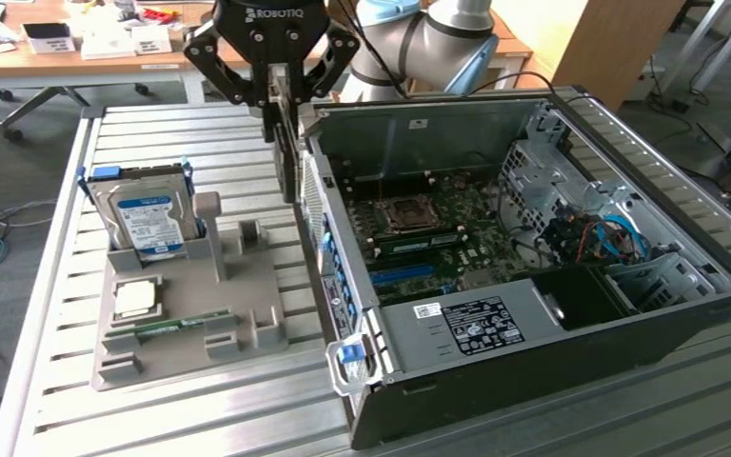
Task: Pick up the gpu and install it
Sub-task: 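Pick up the gpu and move the gpu toward the slot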
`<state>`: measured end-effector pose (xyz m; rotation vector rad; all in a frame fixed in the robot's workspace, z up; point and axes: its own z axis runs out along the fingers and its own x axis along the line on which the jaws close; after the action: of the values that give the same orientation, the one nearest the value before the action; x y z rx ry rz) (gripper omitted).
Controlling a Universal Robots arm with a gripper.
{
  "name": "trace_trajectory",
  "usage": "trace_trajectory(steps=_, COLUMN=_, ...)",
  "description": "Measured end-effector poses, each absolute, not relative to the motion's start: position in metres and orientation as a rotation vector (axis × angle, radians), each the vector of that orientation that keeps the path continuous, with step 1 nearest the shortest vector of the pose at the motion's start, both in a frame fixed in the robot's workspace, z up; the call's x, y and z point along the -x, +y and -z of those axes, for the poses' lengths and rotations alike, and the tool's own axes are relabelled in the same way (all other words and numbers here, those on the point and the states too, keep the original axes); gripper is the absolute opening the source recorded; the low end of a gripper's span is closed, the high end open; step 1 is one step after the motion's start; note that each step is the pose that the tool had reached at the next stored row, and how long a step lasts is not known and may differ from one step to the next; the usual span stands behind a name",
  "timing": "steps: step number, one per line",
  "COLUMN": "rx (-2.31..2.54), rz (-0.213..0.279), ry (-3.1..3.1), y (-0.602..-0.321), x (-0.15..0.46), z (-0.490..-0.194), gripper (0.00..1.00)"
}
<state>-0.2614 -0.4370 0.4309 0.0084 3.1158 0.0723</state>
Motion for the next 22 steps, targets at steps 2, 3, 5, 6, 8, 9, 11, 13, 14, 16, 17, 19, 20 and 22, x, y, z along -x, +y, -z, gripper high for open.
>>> trace_trajectory(steps=2, rx=-0.008, rz=-0.073, ry=3.116, y=-0.437, x=0.258, z=-0.431, gripper=0.27)
trace_trajectory(steps=3, rx=-0.008, rz=-0.073, ry=3.116, y=-0.437, x=0.256, z=-0.431, gripper=0.27)
trace_trajectory(steps=5, rx=-0.009, rz=-0.073, ry=3.116, y=-0.437, x=0.253, z=-0.431, gripper=0.27)
trace_trajectory(steps=6, rx=-0.008, rz=-0.073, ry=3.116, y=-0.437, x=0.252, z=-0.431, gripper=0.27)
trace_trajectory(steps=8, rx=-0.009, rz=-0.073, ry=3.116, y=-0.437, x=0.248, z=-0.431, gripper=0.27)
trace_trajectory(steps=9, rx=-0.009, rz=-0.073, ry=3.116, y=-0.437, x=0.246, z=-0.431, gripper=0.27)
trace_trajectory(steps=11, rx=-0.008, rz=-0.073, ry=3.116, y=-0.437, x=0.242, z=-0.431, gripper=0.27)
trace_trajectory(steps=13, rx=-0.008, rz=-0.074, ry=3.116, y=-0.437, x=0.239, z=-0.431, gripper=0.27)
trace_trajectory(steps=14, rx=-0.008, rz=-0.074, ry=3.116, y=-0.437, x=0.237, z=-0.431, gripper=0.27)
trace_trajectory(steps=16, rx=-0.009, rz=-0.074, ry=3.116, y=-0.437, x=0.234, z=-0.431, gripper=0.27)
trace_trajectory(steps=17, rx=-0.009, rz=-0.074, ry=3.116, y=-0.437, x=0.232, z=-0.431, gripper=0.27)
trace_trajectory(steps=19, rx=-0.009, rz=-0.074, ry=3.116, y=-0.437, x=0.228, z=-0.431, gripper=0.27)
trace_trajectory(steps=20, rx=-0.009, rz=-0.074, ry=3.116, y=-0.437, x=0.226, z=-0.431, gripper=0.27)
trace_trajectory(steps=22, rx=-0.009, rz=-0.075, ry=3.116, y=-0.437, x=0.223, z=-0.431, gripper=0.27)
